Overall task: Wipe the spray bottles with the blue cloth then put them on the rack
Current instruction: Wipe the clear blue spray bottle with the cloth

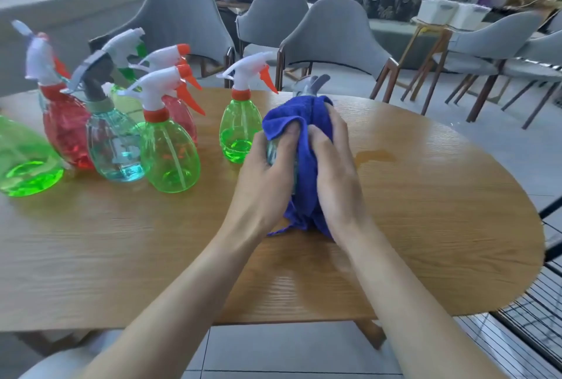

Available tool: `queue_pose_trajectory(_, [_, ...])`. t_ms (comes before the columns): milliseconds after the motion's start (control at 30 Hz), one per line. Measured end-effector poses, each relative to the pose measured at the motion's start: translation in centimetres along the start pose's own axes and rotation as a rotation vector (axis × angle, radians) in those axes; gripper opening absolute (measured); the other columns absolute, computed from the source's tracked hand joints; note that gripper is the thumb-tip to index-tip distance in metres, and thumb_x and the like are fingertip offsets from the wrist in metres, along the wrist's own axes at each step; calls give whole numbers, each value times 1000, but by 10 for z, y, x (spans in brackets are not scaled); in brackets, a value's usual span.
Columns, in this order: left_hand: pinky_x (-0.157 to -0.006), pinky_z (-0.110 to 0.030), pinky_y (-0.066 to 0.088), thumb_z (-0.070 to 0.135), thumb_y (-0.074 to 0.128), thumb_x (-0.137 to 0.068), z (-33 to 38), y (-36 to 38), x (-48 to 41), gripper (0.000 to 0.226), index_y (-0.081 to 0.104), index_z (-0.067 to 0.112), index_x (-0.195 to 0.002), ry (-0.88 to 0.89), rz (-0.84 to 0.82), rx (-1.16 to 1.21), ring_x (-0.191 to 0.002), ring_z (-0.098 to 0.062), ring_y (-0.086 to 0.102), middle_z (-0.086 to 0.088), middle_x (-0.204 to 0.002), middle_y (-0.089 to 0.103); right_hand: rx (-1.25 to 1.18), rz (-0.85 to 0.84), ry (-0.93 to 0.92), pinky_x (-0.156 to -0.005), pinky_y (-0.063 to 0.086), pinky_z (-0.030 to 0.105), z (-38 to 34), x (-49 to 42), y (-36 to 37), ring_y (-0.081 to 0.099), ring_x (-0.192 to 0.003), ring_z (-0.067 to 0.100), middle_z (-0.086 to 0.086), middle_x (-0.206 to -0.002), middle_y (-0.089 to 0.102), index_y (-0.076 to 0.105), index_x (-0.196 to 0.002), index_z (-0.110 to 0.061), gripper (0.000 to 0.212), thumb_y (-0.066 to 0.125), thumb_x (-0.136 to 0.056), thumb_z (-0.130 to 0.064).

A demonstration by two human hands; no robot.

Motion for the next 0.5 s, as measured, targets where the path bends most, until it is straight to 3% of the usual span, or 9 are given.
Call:
queue_pose_trajectory(100, [-80, -13, 52, 52, 52, -108, 1, -4, -4, 30, 67, 30, -123, 9, 52, -34, -97, 4, 71, 16, -104, 77, 128, -41, 5, -127, 30, 47, 14, 12, 9, 36, -153, 8, -11, -164, 40, 26, -165, -37, 74, 45, -98, -64])
queue_pose_trajectory(167, [-77, -9, 50, 47, 52, -109, 2, -6, -4, 27, 66, 30, -125, 19, 36, -45, -97, 6, 70, 17, -104, 76, 161, -38, 0, -129, 25, 41, 14, 13, 6, 28, -154, -2, -16, -167, 34, 22, -167, -34, 76, 41, -100, -64])
queue_pose_trajectory(267, [-84, -10, 50, 41, 50, -111, 3, -4, 0, 22, 63, 35, -128, 87, -47, -108, -105, 8, 67, 21, -110, 74, 71, 6, 22, -124, 32, 35, 5, 2, -5, 45, -141, -8, -19, -150, 54, 40, -160, -27, 56, 45, -109, -48])
queue_pose_trajectory(333, [-92, -8, 46, 41, 46, -113, 1, -1, 7, 26, 58, 39, -135, 142, -129, -162, -115, 14, 61, 26, -122, 69, -152, 61, 102, -116, 45, 49, -1, -4, -12, 65, -129, 17, 1, -133, 71, 62, -140, -22, 42, 52, -106, -45])
queue_pose_trajectory(367, [-99, -10, 44, 43, 43, -113, -1, 1, 10, 30, 55, 40, -141, 180, -163, -205, -123, 13, 57, 26, -129, 66, -266, 92, 162, -109, 52, 51, -5, -5, -15, 70, -121, 26, 8, -125, 75, 68, -129, -20, 37, 54, -105, -45])
queue_pose_trajectory(433, [-111, -29, 45, 51, 40, -113, -4, 3, 14, 37, 49, 39, -147, 250, -214, -298, -132, 0, 56, 21, -136, 63, -346, 144, 251, -88, 61, 44, -10, -2, -16, 76, -101, 26, 8, -108, 79, 72, -118, -17, 35, 53, -108, -44])
queue_pose_trajectory(500, [-107, -42, 50, 54, 38, -112, -5, 2, 12, 37, 51, 36, -142, 262, -181, -314, -124, -7, 62, 15, -128, 68, -287, 136, 209, -90, 60, 43, -12, 2, -11, 76, -103, 24, 7, -110, 78, 70, -122, -17, 35, 54, -107, -45])
Point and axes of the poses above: each hand's wrist, its own x-axis away from the middle knuckle, its own y-axis out of the palm, z = x × y, the point moved 1 cm from there along -x, towards the middle knuckle
